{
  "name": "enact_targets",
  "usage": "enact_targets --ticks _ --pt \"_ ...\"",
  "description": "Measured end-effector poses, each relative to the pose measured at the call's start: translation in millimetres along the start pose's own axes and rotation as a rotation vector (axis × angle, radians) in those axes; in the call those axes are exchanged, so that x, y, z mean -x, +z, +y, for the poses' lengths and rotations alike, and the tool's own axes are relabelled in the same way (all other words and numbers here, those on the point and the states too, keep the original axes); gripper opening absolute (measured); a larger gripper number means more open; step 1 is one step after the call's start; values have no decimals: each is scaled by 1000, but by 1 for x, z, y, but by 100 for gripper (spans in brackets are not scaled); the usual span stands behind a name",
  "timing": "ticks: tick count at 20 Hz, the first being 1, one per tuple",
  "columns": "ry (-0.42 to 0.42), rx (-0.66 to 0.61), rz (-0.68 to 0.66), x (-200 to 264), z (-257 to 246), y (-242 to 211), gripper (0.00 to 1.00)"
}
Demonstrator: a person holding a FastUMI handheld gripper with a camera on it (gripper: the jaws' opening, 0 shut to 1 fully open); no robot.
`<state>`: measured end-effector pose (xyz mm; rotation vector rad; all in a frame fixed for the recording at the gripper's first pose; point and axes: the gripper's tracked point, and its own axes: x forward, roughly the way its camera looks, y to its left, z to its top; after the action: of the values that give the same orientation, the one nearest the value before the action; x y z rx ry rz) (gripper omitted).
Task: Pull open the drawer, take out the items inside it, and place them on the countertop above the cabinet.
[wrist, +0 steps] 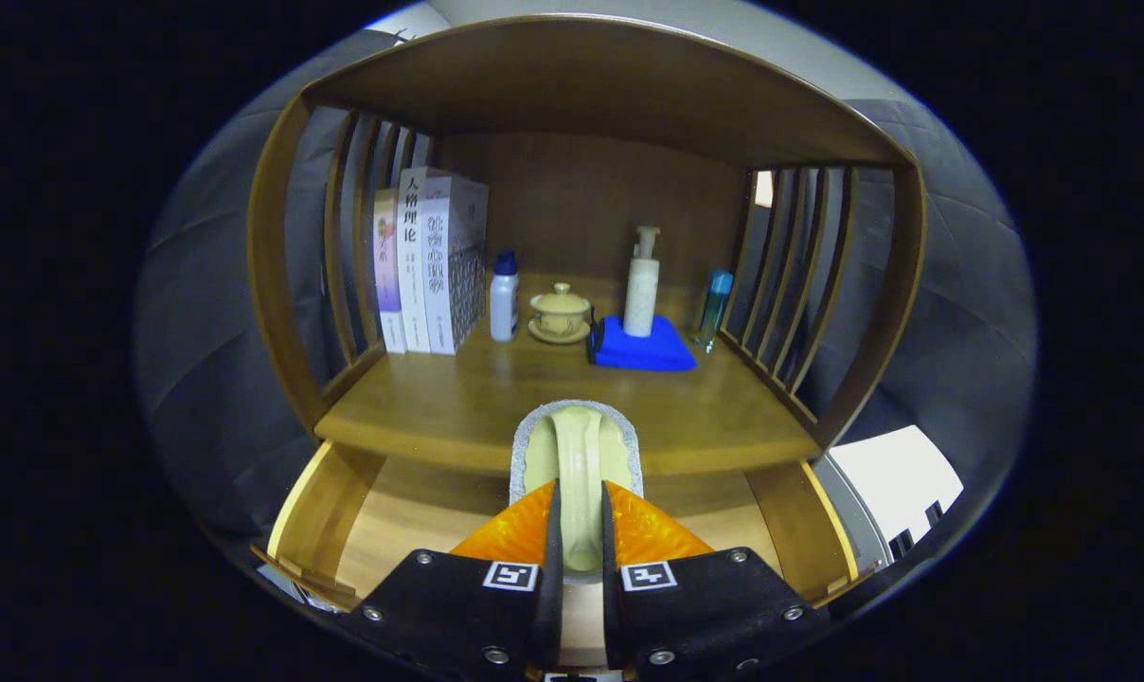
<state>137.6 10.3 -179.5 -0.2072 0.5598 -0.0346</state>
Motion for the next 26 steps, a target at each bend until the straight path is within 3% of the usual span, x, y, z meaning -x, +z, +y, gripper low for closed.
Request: enact_targets --ticks 8,14,19,25,26 --pt "48 74 -35 -85 11 52 18" --pt "60 87 44 -130 6 34 19" --pt "93 52 26 -145 14 38 21" --pt "179 26 -14 -158 29 38 31" --pt "197 24 -37 -155 31 42 44"
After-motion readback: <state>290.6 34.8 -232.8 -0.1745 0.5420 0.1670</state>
